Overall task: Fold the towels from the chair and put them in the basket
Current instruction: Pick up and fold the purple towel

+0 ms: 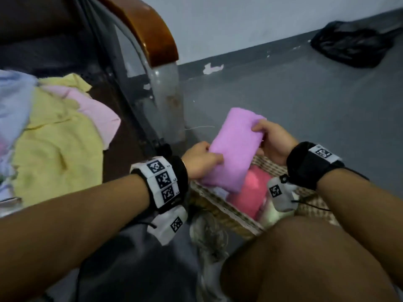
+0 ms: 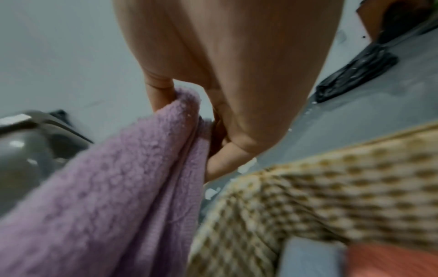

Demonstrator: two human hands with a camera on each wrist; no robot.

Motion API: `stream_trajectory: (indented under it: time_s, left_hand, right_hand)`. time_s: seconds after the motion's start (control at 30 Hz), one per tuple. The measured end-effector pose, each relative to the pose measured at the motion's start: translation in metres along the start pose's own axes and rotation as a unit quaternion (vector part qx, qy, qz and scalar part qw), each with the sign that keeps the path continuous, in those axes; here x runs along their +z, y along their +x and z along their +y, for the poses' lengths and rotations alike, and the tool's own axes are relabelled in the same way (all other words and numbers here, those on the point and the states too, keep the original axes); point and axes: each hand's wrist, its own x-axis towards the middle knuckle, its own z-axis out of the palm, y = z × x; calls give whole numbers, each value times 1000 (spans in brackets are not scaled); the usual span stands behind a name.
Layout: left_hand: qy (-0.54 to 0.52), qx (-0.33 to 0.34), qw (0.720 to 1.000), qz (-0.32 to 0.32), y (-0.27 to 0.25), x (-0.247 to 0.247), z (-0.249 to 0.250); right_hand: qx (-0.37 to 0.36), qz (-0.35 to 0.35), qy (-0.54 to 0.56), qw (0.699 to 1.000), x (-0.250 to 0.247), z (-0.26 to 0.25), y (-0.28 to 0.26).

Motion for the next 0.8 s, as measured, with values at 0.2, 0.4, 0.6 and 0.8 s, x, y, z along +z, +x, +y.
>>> stream_trajectory:
  time_s: [0.2,0.4,0.6,0.8]
  left_hand:
    - [210,-81,974,-22,74,57,-45]
    - [306,-101,946,-39,98,81,-67]
    - [290,-107,950,-45,103,83,-67]
    - [211,-46,974,-68,80,56,-48]
  right_hand:
    - [100,39,-4,994,-29,76,59]
    - [112,44,-19,993,-31,126,92]
    - [113,76,-103,985,-37,136,102]
    - [36,10,-564,825,-35,69,73]
